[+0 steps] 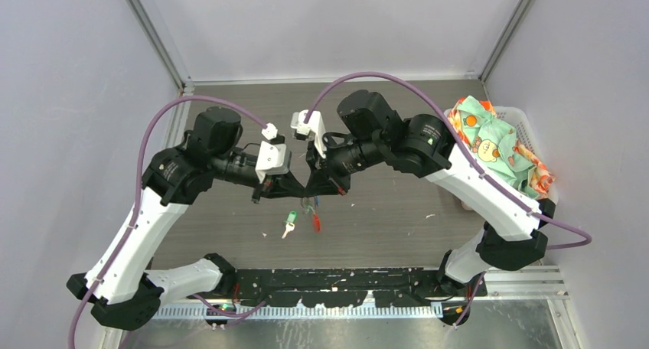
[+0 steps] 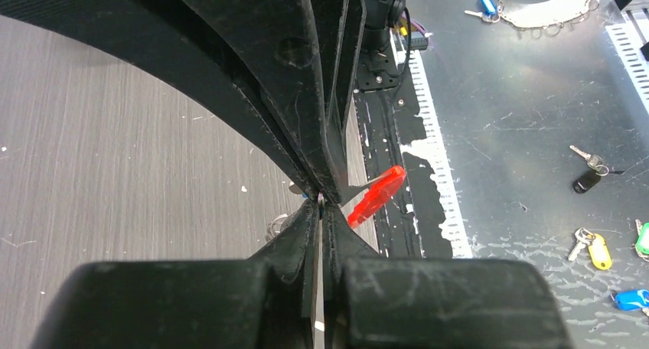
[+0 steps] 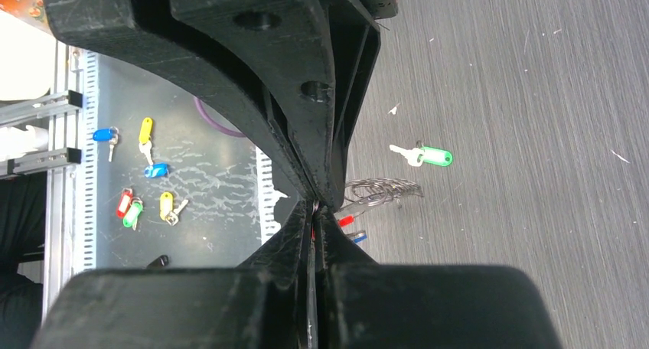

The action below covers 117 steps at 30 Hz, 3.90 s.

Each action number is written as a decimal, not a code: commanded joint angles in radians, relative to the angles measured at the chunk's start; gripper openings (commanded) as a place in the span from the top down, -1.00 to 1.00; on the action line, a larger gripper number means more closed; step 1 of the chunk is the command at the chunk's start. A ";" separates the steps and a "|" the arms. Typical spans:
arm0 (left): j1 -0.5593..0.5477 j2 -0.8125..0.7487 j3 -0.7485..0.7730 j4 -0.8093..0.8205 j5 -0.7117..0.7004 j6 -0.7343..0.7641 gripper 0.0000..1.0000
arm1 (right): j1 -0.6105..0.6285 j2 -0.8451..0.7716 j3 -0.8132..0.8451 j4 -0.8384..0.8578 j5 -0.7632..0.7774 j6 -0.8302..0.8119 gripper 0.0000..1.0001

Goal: Put the keys on the keyring

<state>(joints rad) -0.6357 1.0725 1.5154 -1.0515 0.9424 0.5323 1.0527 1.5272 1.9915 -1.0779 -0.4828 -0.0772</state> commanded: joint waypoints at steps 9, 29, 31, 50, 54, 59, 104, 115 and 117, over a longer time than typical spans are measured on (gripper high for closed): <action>-0.006 -0.081 -0.089 0.273 -0.004 -0.232 1.00 | 0.004 -0.254 -0.220 0.329 -0.008 -0.002 0.05; -0.005 -0.141 -0.173 0.684 0.127 -0.623 0.99 | -0.002 -0.561 -0.708 0.978 0.091 0.186 0.11; -0.005 -0.143 -0.171 0.684 0.126 -0.623 1.00 | -0.001 -0.546 -0.700 0.978 0.083 0.193 0.15; -0.004 -0.145 -0.164 0.685 0.126 -0.618 1.00 | -0.005 -0.499 -0.631 0.813 0.057 0.166 0.64; -0.004 -0.144 -0.164 0.666 0.127 -0.595 1.00 | -0.007 -0.509 -0.628 0.818 0.077 0.168 0.98; -0.004 -0.119 -0.113 0.366 0.054 -0.286 0.48 | -0.011 -0.462 -0.500 0.628 0.073 0.118 0.98; -0.032 0.019 0.057 0.059 0.019 -0.041 0.50 | -0.009 -0.075 -0.017 0.094 -0.013 0.002 0.98; -0.036 0.011 0.077 0.004 0.031 -0.020 0.47 | -0.008 -0.073 -0.016 0.086 -0.014 -0.001 0.98; -0.036 0.009 0.084 -0.016 0.045 -0.001 0.43 | -0.009 -0.073 -0.014 0.081 -0.012 -0.002 0.98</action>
<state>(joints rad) -0.6624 1.1023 1.5730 -1.0512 0.9386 0.5068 1.0405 1.4502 1.9388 -1.0317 -0.4847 -0.0765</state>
